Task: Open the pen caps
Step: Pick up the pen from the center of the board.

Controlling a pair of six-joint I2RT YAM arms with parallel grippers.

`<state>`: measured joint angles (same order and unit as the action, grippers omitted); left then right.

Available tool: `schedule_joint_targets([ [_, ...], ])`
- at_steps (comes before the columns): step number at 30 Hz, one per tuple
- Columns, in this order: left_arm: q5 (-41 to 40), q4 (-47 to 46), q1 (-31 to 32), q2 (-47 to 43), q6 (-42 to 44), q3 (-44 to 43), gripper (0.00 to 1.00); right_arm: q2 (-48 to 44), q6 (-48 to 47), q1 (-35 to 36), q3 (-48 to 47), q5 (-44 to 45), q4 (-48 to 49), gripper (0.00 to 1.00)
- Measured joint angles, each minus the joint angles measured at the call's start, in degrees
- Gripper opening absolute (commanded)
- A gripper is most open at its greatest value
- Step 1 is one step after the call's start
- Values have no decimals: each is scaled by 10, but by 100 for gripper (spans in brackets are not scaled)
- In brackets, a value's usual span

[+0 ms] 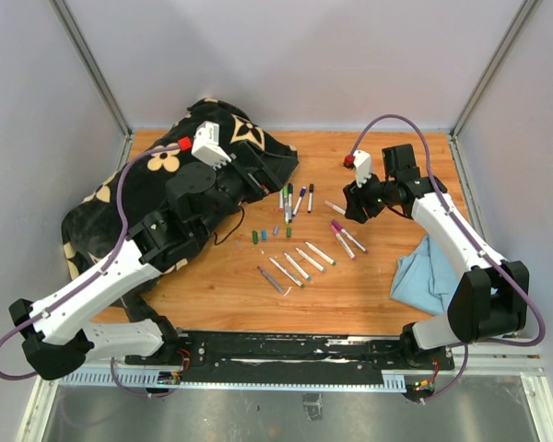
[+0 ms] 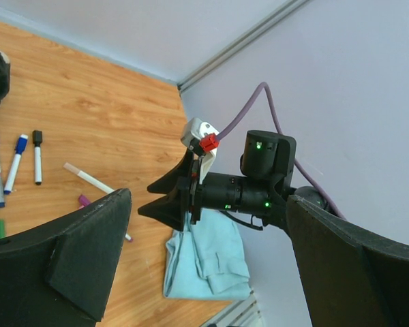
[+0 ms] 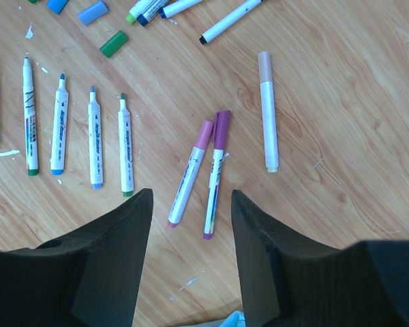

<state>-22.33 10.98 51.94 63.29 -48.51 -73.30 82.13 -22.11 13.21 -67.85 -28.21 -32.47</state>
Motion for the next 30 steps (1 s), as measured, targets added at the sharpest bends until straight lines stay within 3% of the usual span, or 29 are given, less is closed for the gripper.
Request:
schedule_joint_targets([
  [7,3,10,14,14,9,-18,99,0,-3,-1,0,-4,0,52],
  [13,-23,6,15,12,67,-3,99,-3,-7,-14,0,-8,-9,54],
  [20,-28,-65,10,-35,230,156,99,-37,-20,-23,6,-15,-22,56],
  [24,37,-94,-41,-39,283,217,99,-54,-33,-28,17,-21,-25,57],
  [30,139,-172,-140,-46,290,292,99,-66,-50,-28,47,-23,-31,58],
])
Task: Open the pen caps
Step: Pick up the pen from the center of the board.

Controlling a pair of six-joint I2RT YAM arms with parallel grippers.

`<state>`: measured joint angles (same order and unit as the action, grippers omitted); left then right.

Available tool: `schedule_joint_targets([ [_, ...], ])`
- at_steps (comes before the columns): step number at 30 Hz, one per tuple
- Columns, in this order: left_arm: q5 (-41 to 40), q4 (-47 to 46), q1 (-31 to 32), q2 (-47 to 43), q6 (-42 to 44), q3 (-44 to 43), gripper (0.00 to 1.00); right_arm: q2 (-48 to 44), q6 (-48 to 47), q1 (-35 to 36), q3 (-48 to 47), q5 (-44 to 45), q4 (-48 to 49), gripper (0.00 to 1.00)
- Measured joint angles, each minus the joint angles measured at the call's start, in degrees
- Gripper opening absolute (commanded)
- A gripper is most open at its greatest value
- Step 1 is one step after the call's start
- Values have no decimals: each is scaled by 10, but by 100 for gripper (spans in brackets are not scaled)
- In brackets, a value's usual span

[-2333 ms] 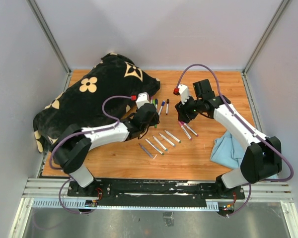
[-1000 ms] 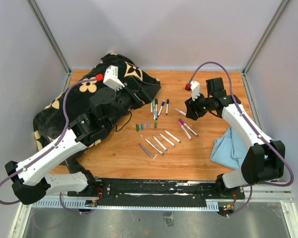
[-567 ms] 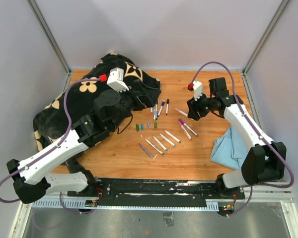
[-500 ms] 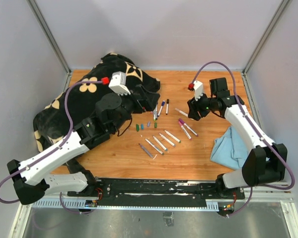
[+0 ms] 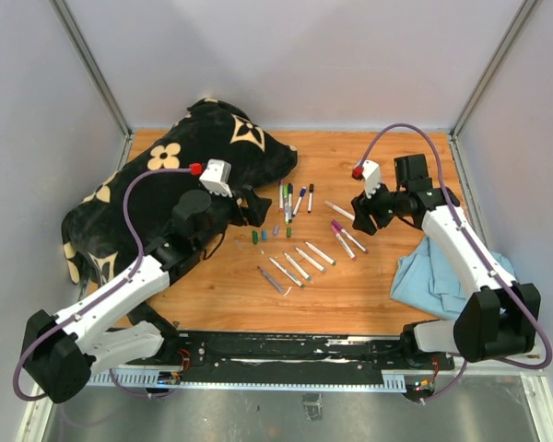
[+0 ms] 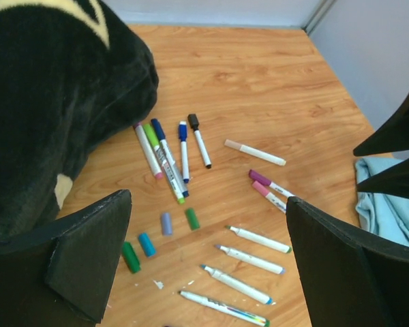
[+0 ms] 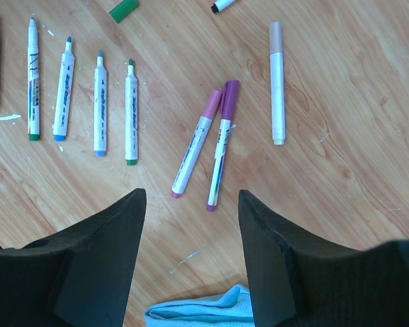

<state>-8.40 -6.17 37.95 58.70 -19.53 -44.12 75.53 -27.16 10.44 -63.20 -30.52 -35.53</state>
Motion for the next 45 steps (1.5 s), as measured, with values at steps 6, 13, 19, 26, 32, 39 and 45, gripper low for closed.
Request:
schedule_joint_targets([
  [6,44,-66,-45,17,0,66,99,13,-10,0,8,-5,-1,58],
  [13,55,-86,-48,38,6,92,99,37,-15,0,12,-6,-2,58],
  [19,58,-106,-48,38,11,92,99,49,-14,0,12,-5,-2,58],
  [26,58,-111,-48,37,11,92,99,81,-14,1,12,15,-2,58],
  [32,58,-114,-48,33,12,95,99,106,-12,3,12,42,-1,58],
  [39,58,-115,-48,33,13,97,99,115,-11,3,12,63,0,58],
  [45,58,-116,-48,33,12,99,99,127,-9,13,12,74,1,58],
])
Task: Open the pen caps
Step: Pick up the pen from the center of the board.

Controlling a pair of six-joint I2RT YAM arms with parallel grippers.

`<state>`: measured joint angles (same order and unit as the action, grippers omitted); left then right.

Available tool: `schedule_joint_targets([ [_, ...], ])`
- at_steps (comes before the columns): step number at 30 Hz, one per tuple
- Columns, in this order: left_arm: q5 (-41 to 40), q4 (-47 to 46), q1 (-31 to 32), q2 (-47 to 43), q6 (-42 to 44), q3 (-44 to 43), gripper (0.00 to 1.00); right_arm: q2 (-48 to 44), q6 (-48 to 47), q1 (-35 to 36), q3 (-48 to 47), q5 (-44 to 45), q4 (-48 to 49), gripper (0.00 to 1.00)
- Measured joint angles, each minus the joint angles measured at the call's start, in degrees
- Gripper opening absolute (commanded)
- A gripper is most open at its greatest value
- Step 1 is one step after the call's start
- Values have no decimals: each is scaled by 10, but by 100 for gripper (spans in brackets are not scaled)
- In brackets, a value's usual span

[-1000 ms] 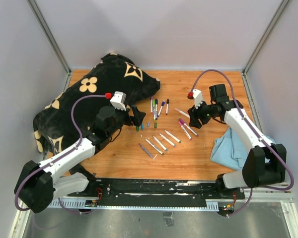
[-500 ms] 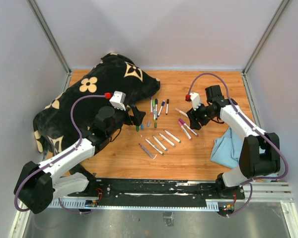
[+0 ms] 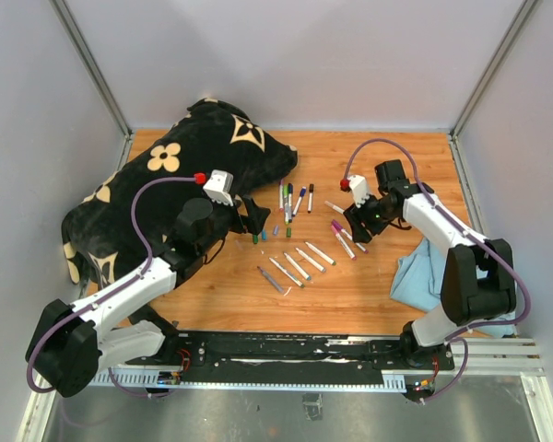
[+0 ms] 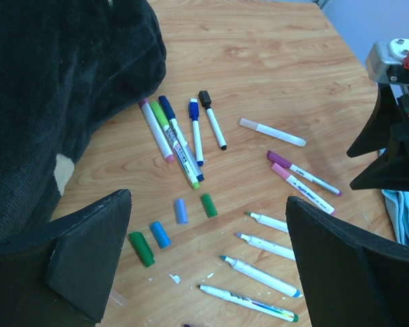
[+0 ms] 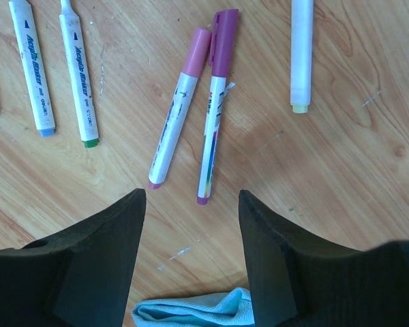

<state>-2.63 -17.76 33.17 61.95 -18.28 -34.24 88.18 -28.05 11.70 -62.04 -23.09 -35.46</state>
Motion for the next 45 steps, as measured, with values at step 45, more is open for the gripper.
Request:
schedule_joint_targets([
  [45,-2,-1,0,-2,0,2,99,136,44,116,-30,113,10,27],
])
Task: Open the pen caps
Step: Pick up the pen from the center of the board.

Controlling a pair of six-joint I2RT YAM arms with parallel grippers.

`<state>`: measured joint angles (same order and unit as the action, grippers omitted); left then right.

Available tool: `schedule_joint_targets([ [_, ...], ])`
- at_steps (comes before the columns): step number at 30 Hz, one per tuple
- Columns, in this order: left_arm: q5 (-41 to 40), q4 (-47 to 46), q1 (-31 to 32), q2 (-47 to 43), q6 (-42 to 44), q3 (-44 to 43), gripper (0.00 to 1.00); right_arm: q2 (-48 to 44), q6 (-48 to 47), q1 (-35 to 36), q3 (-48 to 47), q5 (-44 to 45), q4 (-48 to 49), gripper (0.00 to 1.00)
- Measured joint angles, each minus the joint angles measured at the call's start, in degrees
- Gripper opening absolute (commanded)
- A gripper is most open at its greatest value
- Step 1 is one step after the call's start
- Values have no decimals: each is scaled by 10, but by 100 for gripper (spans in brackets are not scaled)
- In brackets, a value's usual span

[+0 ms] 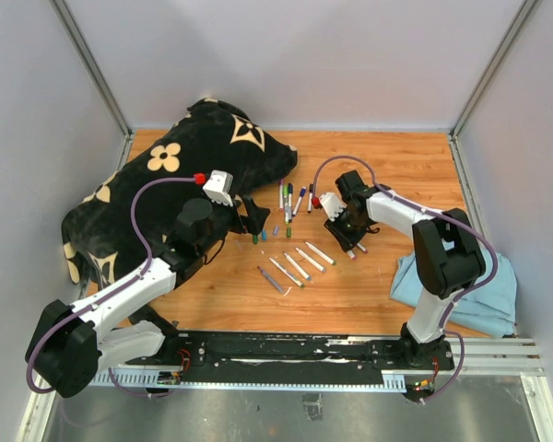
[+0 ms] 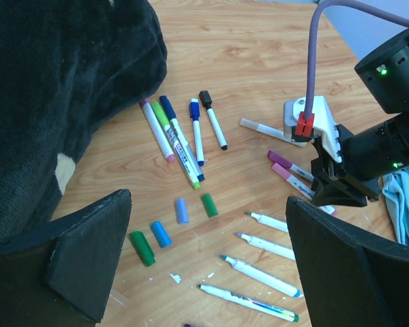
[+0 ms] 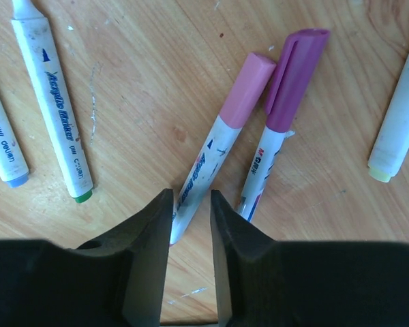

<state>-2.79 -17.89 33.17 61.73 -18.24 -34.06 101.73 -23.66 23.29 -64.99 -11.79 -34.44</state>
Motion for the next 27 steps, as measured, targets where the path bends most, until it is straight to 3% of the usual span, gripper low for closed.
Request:
schedule_joint_targets([
  [12,-1,0,0,-3,0,0,99,4,-1,15,-1,21,-1,11],
  [25,-1,0,0,-3,0,0,99,4,-23,15,-1,29,-16,15],
  [27,-1,0,0,-3,0,0,99,4,-23,15,-1,29,-17,19],
])
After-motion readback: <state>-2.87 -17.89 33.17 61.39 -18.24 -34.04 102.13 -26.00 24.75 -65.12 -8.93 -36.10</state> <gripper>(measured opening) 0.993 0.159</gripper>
